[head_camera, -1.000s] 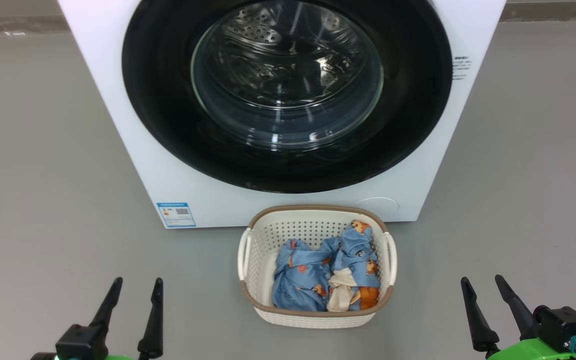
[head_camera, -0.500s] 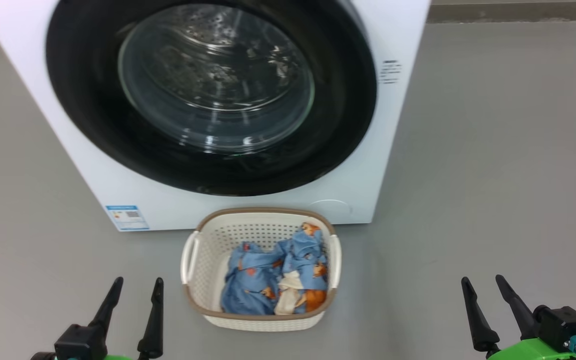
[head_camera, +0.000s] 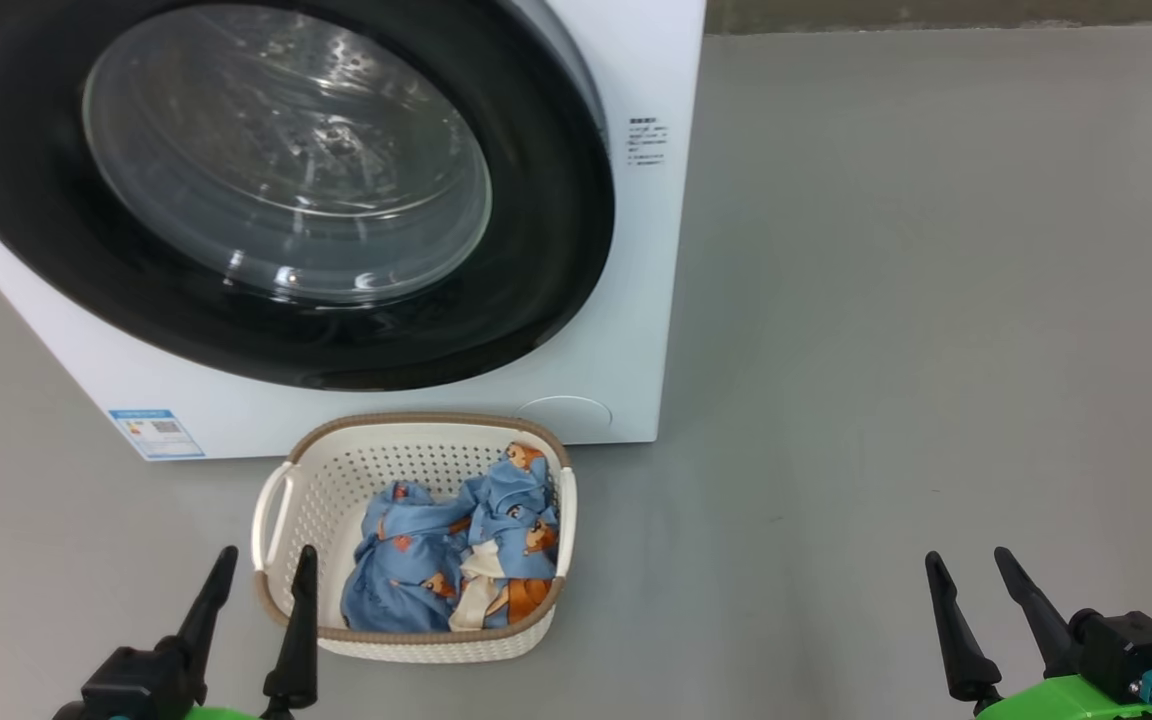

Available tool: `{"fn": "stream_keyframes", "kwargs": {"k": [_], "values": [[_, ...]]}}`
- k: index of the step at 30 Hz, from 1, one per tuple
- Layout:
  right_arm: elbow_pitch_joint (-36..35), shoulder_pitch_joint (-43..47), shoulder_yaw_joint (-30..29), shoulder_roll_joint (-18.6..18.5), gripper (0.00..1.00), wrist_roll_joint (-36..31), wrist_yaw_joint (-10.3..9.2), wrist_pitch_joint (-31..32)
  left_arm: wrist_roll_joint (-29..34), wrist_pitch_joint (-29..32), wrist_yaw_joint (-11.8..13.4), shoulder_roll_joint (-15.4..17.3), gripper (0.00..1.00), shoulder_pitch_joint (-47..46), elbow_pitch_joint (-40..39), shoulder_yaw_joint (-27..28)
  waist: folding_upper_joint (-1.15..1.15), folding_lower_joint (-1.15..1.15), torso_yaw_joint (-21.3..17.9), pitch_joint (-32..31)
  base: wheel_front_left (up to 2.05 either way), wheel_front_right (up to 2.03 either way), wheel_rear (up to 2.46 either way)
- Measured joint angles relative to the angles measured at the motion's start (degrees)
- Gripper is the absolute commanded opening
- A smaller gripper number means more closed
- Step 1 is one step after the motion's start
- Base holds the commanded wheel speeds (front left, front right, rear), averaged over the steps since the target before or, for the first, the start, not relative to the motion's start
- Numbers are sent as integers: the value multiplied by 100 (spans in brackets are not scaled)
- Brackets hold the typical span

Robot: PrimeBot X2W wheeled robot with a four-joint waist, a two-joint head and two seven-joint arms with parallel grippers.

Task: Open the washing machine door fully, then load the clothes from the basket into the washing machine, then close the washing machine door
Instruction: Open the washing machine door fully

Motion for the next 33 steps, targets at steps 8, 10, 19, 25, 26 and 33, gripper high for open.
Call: {"fn": "stream_keyframes", "kwargs": {"k": [8, 10, 19, 25, 26, 33], "values": [[2, -1, 45, 5, 100, 1, 0, 0, -18, -3, 0, 1, 100, -1, -14, -14, 0, 0, 12, 29, 18, 18, -37], [3, -8, 68, 27, 100, 2, 0, 0, -31, -3, 0, 2, 100, -1, -14, -21, 0, 0, 19, 43, 0, 0, 0], [-42, -470, 207, 94, 0, 224, 0, -1, -110, -3, 0, -36, 100, -7, -25, -77, 0, 0, 62, 147, 0, 0, 0], [-43, -1298, 234, 174, 0, 575, 0, -1, -143, -4, 0, -74, 100, -93, -55, -147, 0, 0, 135, 296, 0, 0, 0], [-29, -1468, 233, 172, 0, 647, 0, -1, -160, -4, 0, -80, 100, -130, -56, -170, 0, 0, 155, 332, 0, 0, 0], [164, -2819, 185, 22, 0, 1105, 0, -14, -233, -4, 0, -134, 100, -499, -85, -323, 0, 0, 329, 670, 0, 0, 0]]}}
